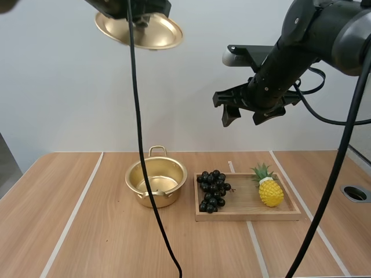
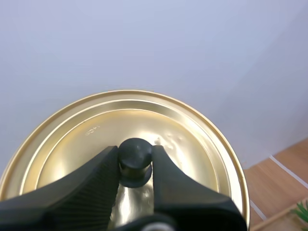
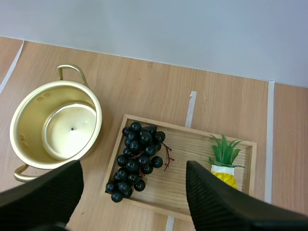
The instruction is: Open the pot, put the grape inside, and close it
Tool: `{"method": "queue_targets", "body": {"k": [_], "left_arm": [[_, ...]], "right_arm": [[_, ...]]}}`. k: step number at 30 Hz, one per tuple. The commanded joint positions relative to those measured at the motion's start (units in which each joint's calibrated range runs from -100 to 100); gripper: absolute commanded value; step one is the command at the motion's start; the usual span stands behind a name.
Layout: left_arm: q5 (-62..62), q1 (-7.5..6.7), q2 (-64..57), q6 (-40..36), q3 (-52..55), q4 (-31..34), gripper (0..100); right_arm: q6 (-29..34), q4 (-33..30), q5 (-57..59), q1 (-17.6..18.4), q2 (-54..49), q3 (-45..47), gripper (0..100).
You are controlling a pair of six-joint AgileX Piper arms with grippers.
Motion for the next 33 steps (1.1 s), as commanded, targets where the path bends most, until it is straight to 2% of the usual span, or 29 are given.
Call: {"method": "queue_targets", "body": {"k": [1, 7, 11, 25, 33], "left_arm": [[-1.23, 0.03, -3.81, -1.22, -5.98, 1.69, 0], [-10.12, 0.03, -6.71, -4.81, -16.81, 8.33, 0], [-10.98, 0.03, -6.58, -8.45, -24.81, 11.86, 0], [-10.98, 0.03, -6.58, -9.55, -39.38, 11.87, 0], [-11.15, 0.03, -6.58, -9.55, -45.36, 11.87, 0]], "right_arm": [[-1.36, 1.3, 0.03, 0.11, -0.77, 0.13, 100], [-1.57, 3.04, 0.03, 0.11, -0.77, 0.13, 100], [-1.57, 3.04, 0.03, 0.11, -0.77, 0.13, 100], [-3.02, 4.84, 0.03, 0.11, 4.08, 0.13, 100], [-3.12, 2.96, 0.03, 0.11, 9.6, 0.13, 100]]}}
